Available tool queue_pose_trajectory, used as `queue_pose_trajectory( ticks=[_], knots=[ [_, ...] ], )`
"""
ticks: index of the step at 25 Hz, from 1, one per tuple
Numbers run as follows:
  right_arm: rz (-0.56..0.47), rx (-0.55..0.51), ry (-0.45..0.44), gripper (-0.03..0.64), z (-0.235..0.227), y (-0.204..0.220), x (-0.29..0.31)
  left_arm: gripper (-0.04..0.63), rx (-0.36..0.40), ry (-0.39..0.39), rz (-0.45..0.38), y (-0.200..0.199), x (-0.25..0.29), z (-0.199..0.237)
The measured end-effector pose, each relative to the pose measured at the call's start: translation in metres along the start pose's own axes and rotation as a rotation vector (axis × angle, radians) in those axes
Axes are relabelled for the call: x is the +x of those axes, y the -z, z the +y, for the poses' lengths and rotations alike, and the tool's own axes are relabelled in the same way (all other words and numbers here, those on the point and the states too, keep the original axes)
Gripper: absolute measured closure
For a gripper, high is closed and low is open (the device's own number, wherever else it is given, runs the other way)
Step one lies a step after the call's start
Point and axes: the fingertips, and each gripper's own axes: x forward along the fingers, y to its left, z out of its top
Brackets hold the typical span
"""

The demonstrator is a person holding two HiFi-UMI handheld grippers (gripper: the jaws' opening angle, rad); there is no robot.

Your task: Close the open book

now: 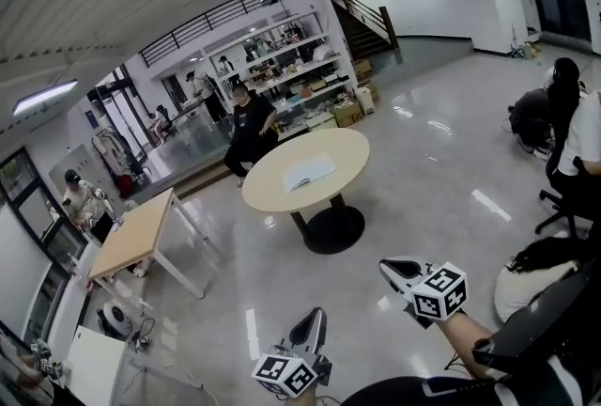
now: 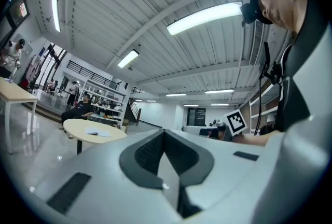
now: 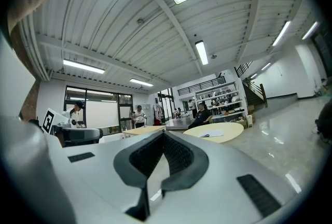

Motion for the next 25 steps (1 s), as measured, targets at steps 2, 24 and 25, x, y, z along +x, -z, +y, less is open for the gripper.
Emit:
queue_pose_trajectory(
  ticks=[2, 24, 25],
  knots=[
    [0.000, -0.001, 0.003, 0.618, 0.007, 0.005, 0.006, 0.606, -0.017, -0.003, 0.011, 0.008, -0.009, 0.012],
    [0.019, 0.036, 0.019, 0.618, -0.121, 0.013, 0.164, 0.606, -0.015, -0.038, 0.050, 0.015, 0.135, 0.192],
    [0.016, 0.034, 0.014, 0.618, -0.138, 0.008, 0.173, 0.606, -0.008, -0.043, 0.055, 0.014, 0.152, 0.200]
  ],
)
